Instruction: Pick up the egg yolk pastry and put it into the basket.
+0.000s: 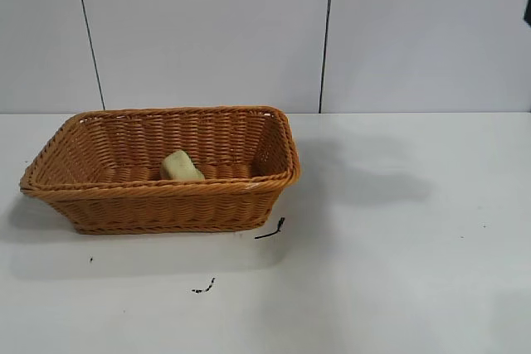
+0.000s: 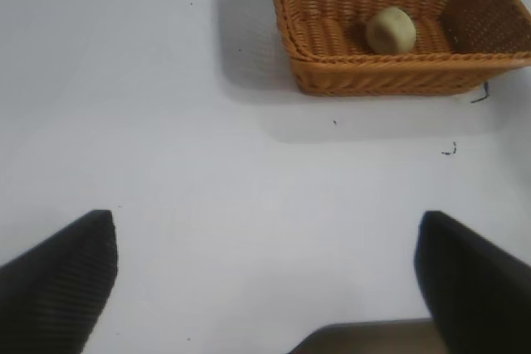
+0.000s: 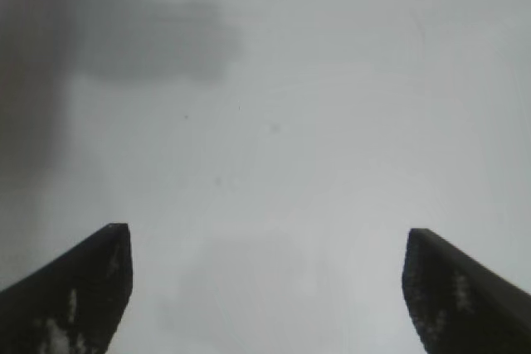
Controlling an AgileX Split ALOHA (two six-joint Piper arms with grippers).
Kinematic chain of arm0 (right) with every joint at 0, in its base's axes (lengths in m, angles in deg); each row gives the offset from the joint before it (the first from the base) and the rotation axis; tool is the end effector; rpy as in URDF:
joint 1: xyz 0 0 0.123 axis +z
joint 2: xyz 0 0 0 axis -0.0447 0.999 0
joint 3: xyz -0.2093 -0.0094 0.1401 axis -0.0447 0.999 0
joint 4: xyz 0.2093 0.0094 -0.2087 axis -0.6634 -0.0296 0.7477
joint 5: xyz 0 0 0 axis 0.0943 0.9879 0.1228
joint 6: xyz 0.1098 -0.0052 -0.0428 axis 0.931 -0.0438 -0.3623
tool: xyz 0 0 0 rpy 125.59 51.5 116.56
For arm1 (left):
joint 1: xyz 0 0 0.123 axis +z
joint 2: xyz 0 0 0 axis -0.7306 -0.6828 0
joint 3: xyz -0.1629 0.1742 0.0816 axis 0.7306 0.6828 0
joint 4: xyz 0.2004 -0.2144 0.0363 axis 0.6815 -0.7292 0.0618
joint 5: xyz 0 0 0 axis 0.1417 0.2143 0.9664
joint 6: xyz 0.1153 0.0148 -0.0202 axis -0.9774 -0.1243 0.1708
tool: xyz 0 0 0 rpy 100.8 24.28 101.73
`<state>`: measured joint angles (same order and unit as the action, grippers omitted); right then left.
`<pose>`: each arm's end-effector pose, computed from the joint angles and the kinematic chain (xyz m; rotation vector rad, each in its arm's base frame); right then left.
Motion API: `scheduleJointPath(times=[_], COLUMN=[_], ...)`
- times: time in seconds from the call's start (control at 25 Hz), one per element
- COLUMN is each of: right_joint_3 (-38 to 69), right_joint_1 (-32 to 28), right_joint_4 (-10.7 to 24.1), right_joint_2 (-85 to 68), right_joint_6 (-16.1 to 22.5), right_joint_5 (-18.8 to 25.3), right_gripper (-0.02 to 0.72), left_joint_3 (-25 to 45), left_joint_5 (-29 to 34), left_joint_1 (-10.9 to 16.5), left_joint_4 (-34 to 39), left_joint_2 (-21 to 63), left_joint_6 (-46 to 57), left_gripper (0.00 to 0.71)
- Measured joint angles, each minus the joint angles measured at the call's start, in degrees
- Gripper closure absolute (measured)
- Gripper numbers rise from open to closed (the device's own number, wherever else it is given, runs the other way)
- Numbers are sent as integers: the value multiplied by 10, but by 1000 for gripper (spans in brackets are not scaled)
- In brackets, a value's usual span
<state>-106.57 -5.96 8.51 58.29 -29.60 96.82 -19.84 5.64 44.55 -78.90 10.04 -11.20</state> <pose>0.3452 -0.0164 0.2820 -0.0117 2.7813 0.0184 0.0912 -0.0100 0.2844 0.0055 2.0570 -0.1205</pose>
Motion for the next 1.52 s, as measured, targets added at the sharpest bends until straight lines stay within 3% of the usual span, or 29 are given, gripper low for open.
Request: scheduleJointPath(times=[0.36, 0.72, 1.52], right_joint_3=[251, 477, 494], right_joint_1=[0, 0, 2], right_joint_4=[0, -2, -15], right_joint_2=[-279, -551, -835], right_joint_6=[-12, -11, -9], right_joint_5=[-6, -92, -107], right_gripper=[93, 93, 93], left_joint_3=[0, 0, 0], left_joint_5=[0, 0, 0], left_joint_1=[0, 0, 0], left_joint_4=[0, 0, 0], left_joint_2=[0, 0, 0], left_joint_6=[0, 0, 0], left_gripper=[15, 15, 15])
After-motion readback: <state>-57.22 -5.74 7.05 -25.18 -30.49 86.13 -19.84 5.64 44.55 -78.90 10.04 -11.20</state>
